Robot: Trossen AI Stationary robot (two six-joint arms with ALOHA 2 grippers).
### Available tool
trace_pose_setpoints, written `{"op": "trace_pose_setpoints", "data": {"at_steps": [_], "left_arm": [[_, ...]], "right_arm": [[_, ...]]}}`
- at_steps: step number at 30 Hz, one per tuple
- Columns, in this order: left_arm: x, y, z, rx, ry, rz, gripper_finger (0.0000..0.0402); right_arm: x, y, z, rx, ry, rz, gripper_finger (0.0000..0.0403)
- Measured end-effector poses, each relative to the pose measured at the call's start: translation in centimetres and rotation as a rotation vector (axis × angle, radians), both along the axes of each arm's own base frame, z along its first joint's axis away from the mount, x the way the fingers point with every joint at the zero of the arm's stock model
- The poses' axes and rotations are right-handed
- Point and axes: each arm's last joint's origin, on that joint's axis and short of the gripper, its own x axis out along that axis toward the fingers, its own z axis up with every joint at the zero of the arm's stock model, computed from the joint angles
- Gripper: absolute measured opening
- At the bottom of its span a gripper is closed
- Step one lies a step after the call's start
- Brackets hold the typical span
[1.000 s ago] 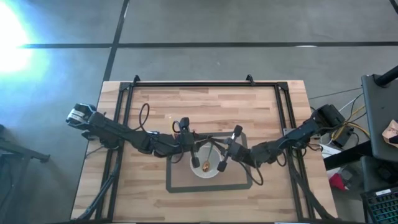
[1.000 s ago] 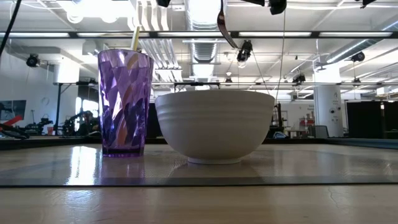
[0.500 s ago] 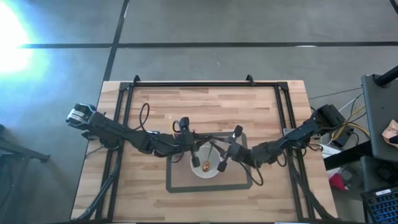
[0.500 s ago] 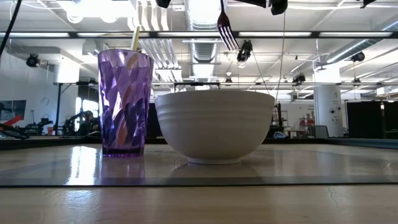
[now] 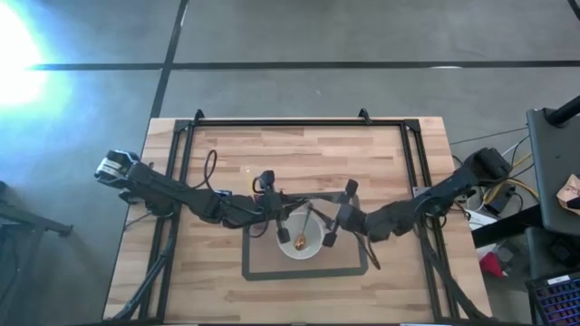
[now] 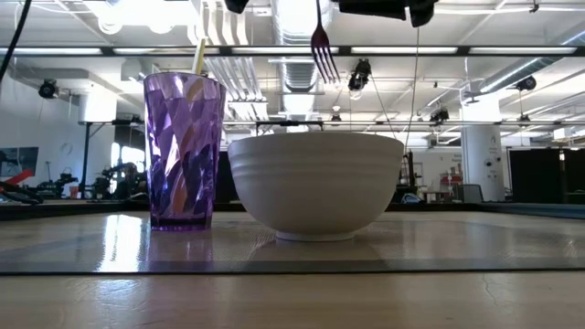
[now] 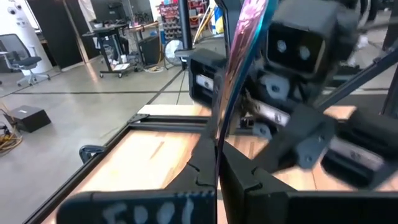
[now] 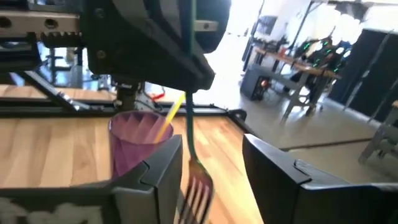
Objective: Pick & Place Utensil
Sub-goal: Put the blue fork into the white bowl
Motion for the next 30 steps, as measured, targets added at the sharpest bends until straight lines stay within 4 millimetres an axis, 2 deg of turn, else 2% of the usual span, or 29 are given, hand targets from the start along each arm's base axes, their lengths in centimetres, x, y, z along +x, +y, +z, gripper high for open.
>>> {"op": "trace_pose_setpoints", "data": {"at_steps": [8, 18, 24, 30], "left_arm": [[-0.6, 0.1, 0.0, -0.016, 0.052, 0.001, 0.0000], [-0.7, -0.1, -0.3, -0.052, 0.079, -0.072, 0.0000], [-0.7, -0.3, -0.3, -0.063, 0.084, -0.142, 0.0000], [-0.7, -0.5, -0.3, -0.069, 0.088, -0.188, 0.0000]], "right_arm": [[-2.5, -0.9, 1.9, 0.032, 0.097, 0.141, 0.0178], [-4.7, -1.8, 4.4, 0.010, 0.106, 0.373, 0.0167], [-4.5, -2.6, 5.0, 0.019, 0.067, 0.478, 0.0171], [-3.2, -3.1, 5.2, 0.013, -0.013, 0.563, 0.0178]]}}
